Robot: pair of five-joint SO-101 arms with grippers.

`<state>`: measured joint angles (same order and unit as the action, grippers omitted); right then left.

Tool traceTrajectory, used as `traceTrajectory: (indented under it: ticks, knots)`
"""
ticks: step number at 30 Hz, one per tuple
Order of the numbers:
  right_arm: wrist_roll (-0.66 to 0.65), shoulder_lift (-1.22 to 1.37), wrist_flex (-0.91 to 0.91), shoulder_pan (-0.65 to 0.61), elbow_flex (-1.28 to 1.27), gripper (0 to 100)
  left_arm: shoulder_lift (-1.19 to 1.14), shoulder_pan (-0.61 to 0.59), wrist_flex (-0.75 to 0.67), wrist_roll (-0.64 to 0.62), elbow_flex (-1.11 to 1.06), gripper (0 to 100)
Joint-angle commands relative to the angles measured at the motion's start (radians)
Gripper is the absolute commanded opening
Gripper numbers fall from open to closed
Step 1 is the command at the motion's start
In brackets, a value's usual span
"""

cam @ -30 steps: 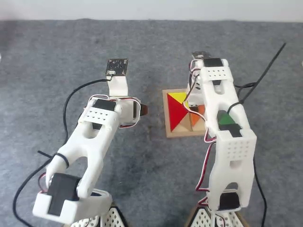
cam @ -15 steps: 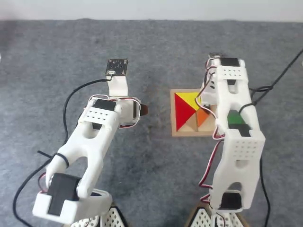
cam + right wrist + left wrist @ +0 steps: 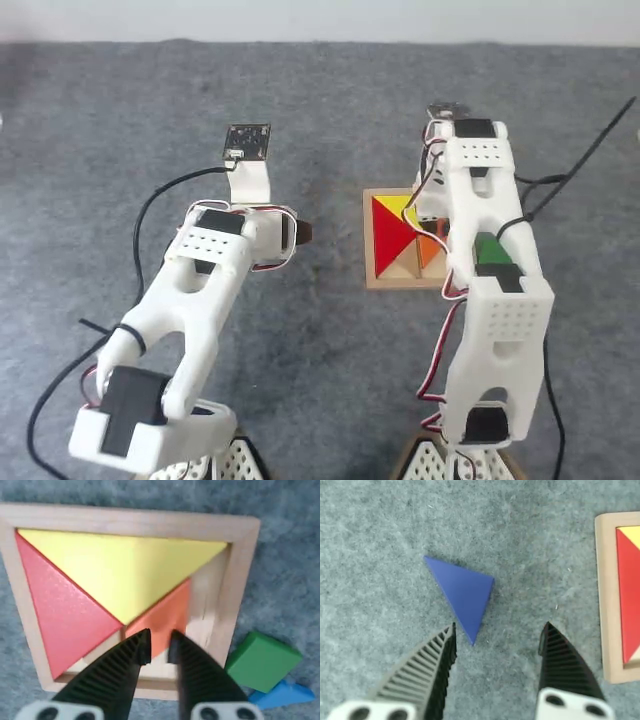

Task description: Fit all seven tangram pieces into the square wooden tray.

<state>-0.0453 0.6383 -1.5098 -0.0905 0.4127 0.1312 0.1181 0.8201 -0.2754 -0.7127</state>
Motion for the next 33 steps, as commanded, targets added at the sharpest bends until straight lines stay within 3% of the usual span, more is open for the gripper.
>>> traceTrajectory:
  ticks: [1, 4, 10, 17, 23, 26, 29, 33]
  knots:
    - [-0.074, 0.005, 0.018, -0.015, 0.02, 2.4, 0.005, -0.005, -0.012, 0.009, 0.035, 25]
    - [-0.054, 0.038, 0.022, -0.041, 0.021, 3.6, 0.005, -0.005, -0.012, 0.009, 0.035, 25]
    - [0.186, 0.051, 0.024, -0.071, 0.021, 20.2, 0.005, -0.005, -0.011, 0.009, 0.035, 25]
    - [0.293, 0.025, 0.041, -0.05, -0.04, 19.6, 0.005, -0.005, -0.011, 0.009, 0.036, 25]
    - [0.29, -0.134, 0.125, -0.008, -0.175, 19.0, 0.005, -0.002, -0.011, 0.009, 0.036, 25]
    - [0.285, -0.349, 0.294, 0.005, -0.404, 18.1, 0.005, -0.002, -0.011, 0.009, 0.033, 25]
    - [0.204, -0.604, 0.526, 0.03, -0.681, 17.5, 0.005, 0.0, -0.011, 0.009, 0.033, 25]
    - [-0.02, -0.834, 0.777, 0.025, -0.947, 17.5, 0.005, 0.005, -0.011, 0.009, 0.031, 25]
